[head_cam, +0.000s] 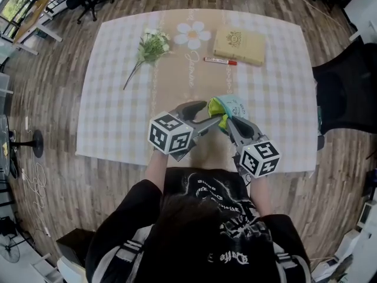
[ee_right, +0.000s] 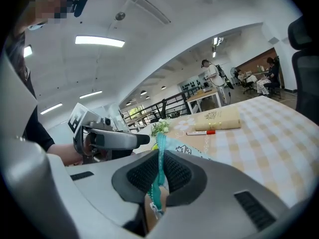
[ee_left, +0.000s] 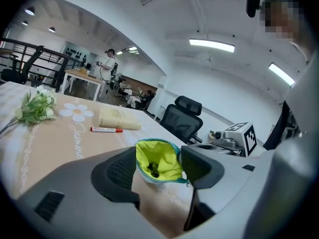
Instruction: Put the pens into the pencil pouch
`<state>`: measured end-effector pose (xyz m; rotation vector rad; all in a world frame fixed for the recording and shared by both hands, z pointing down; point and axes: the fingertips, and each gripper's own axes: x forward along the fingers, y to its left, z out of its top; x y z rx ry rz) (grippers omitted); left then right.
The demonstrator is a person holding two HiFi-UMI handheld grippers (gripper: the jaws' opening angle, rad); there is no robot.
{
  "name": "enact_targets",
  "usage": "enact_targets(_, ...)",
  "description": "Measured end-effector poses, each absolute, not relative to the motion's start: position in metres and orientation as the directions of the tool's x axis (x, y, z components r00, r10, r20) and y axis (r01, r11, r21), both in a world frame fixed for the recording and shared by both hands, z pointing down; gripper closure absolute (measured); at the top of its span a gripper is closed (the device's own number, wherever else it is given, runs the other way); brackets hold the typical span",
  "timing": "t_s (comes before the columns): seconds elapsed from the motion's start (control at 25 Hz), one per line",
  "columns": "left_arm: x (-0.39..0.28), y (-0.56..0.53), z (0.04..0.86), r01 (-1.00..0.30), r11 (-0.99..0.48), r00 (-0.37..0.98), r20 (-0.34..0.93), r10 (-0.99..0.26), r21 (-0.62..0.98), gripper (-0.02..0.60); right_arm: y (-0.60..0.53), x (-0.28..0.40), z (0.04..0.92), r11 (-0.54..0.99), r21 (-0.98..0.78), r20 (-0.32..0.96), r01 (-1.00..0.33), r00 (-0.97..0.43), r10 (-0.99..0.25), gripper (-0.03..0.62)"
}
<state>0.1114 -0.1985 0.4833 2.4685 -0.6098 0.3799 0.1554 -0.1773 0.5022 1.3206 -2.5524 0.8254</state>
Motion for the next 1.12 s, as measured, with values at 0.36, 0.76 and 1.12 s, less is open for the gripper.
enact_targets(0.36, 0.073, -0.276, 0.497, -0.641, -0.737, 0.710, 0.532, -0.462, 0.215, 0.294, -0.184, 0.167, 0.497, 0.436, -0.405, 0.366, -0.804, -0.579, -0.729, 0.557)
enact_targets(0.76, 0.094, -0.345, 0.529, -0.507, -0.861, 0.615, 0.684, -0.391, -0.036, 0.351, -0.200, 0.179, 0.496, 0.430, -0.440, 0.360, -0.788, -0.594, -0.719, 0.556)
enact_targets(1.12, 0.105, -0.420, 0.560, -0.387, -0.914, 0.545, 0.770, -0.333, -0.121, 0.351, -0.227, 0.181, 0.501, 0.474, -0.490, 0.341, -0.731, -0.661, -0.668, 0.555)
